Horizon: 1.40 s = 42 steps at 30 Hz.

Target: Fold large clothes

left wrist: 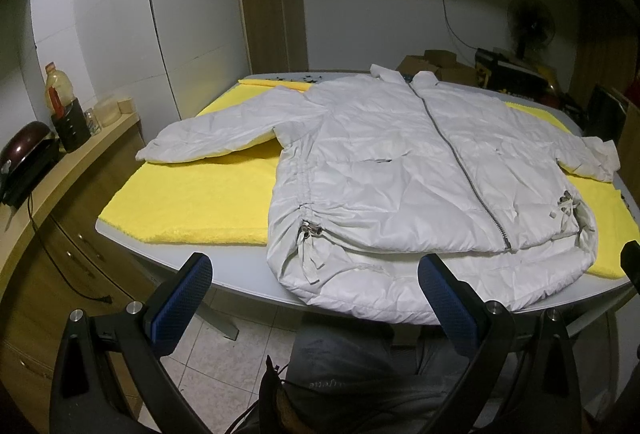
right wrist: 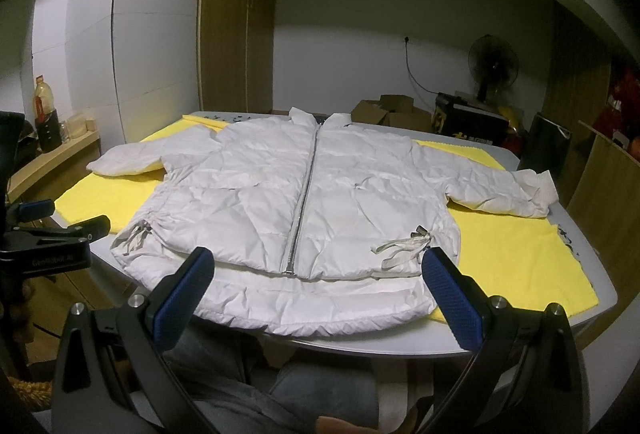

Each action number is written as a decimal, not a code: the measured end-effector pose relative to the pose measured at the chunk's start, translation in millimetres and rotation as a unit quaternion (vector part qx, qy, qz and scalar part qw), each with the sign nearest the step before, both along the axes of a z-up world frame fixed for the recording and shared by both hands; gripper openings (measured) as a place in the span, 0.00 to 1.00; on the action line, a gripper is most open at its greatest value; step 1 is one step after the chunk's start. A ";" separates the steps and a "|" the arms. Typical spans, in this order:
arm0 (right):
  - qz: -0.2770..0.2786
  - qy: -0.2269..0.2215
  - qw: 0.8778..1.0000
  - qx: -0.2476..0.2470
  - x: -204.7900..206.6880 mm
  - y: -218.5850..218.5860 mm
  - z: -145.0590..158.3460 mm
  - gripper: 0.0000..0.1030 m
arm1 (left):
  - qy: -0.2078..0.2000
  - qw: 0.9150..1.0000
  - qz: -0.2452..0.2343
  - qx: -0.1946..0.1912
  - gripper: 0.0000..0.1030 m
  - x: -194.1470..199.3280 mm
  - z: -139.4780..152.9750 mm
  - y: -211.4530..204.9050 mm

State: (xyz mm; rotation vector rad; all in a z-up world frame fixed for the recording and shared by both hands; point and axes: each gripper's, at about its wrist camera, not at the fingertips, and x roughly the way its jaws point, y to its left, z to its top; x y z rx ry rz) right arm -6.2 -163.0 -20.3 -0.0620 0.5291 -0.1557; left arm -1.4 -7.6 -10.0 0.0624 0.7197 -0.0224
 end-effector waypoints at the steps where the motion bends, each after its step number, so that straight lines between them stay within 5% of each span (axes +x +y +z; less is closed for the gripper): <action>1: 0.000 0.000 1.000 0.000 0.1 -0.1 0.1 1.00 | 0.000 1.000 0.000 0.000 1.00 0.0 0.0 0.0; 42: 0.001 0.004 1.000 0.001 0.8 2.7 -1.1 1.00 | 0.014 1.000 -0.001 -0.003 1.00 1.2 -4.5 0.4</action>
